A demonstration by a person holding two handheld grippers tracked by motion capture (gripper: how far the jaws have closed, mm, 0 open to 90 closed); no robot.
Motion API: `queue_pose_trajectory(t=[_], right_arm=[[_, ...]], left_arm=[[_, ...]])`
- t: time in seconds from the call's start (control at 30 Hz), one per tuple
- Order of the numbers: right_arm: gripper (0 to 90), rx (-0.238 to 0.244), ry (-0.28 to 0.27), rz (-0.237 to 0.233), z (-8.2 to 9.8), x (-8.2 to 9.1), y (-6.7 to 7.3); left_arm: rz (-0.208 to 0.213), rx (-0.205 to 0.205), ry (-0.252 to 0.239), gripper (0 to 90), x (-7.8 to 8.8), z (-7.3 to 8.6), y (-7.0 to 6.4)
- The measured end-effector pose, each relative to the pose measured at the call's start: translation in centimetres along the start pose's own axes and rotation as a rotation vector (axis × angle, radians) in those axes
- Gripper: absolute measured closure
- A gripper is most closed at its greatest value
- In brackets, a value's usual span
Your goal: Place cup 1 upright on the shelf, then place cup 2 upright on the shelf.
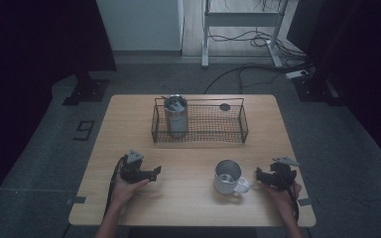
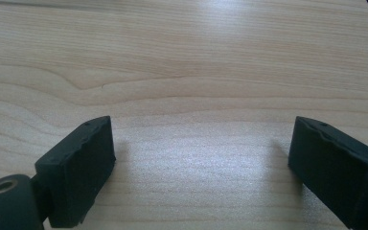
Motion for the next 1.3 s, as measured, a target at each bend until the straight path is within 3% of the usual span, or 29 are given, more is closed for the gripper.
queue_pose_trajectory(t=[0.27,0.5,0.77,1.1,1.3], right_arm=[[8.8,0.000,-0.001,-0.002,0.0,0.0,0.0],[9.7,0.036,-0.025,-0.018,0.2,0.6,0.1],[10.1,-0.003,-0.082,-0.070,-0.3,2.1,-0.2],[10.0,0.003,-0.136,-0.100,-1.6,3.8,1.2],[10.4,-0.004,-0.166,-0.128,-2.6,4.8,1.8]], left_arm=[[0.003,0.002,0.001,7.5,0.2,0.3,-0.3],[0.015,0.005,0.003,7.5,0.1,0.6,-0.6],[0.017,0.010,0.004,7.6,0.2,0.6,-0.5],[0.008,0.034,-0.002,8.7,0.6,0.6,-0.1],[0.003,0.029,-0.002,8.8,0.6,0.5,-0.4]])
Point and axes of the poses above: each handheld gripper's, and its own axes: x roughly backward along the jaws, z roughly out of its underside, y roughly to its left, the point moved 3 cm from there along -x, roughly forward along the jaws, and after that the axes turned 10 degrees about -z, right-handed, at the moved point
